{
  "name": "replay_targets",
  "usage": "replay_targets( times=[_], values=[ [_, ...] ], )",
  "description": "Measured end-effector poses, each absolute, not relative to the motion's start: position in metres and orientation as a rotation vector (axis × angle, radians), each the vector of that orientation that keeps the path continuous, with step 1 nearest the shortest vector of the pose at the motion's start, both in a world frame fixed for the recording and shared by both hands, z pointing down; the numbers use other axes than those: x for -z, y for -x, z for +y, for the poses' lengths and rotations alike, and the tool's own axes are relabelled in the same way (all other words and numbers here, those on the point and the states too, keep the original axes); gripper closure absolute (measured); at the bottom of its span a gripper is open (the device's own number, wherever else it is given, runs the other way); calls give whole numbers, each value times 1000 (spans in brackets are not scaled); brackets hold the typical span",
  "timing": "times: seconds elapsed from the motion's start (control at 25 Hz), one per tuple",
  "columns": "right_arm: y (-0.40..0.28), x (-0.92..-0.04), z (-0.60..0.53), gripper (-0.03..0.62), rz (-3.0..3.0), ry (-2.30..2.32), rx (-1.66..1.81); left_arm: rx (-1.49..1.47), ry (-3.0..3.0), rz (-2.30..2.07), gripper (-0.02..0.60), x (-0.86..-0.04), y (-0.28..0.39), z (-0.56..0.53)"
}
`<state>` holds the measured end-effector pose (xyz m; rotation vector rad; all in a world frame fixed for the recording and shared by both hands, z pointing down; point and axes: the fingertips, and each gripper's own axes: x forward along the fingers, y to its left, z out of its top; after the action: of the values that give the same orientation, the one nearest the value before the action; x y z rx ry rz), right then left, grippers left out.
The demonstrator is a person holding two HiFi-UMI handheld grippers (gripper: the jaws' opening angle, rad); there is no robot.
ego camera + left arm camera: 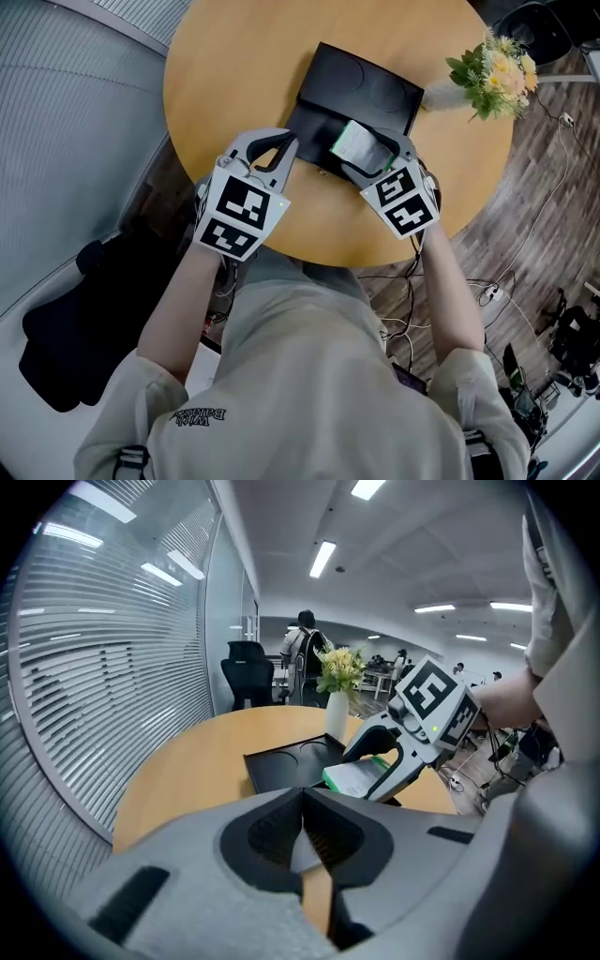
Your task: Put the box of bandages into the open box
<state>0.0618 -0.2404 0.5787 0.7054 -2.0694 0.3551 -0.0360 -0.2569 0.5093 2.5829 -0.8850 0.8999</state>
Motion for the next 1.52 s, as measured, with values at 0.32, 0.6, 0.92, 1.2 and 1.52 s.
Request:
replay_targets(
  times=[0.32,0.6,0.92,1.2,1.52],
  values=[
    [-51,-617,-236,279,-2046,-637,-460,-953,-2497,-836,558,-552,35,-255],
    [-45,-643,-241,279,-1988,-602,-454,-985,-2457,-783,558,-577,33,-248],
    [-46,-669,-242,279,-1932,-570,-381,-997,-2410,-754,558,-597,38,-239],
    [-47,-675,-245,279,-1921,-619,-391,-995,-2409,-761,558,-600,39,-238],
    [-48,-661,-245,279,-1933,-691,-364,-970,-2420,-766,558,-594,35,-224]
  ],
)
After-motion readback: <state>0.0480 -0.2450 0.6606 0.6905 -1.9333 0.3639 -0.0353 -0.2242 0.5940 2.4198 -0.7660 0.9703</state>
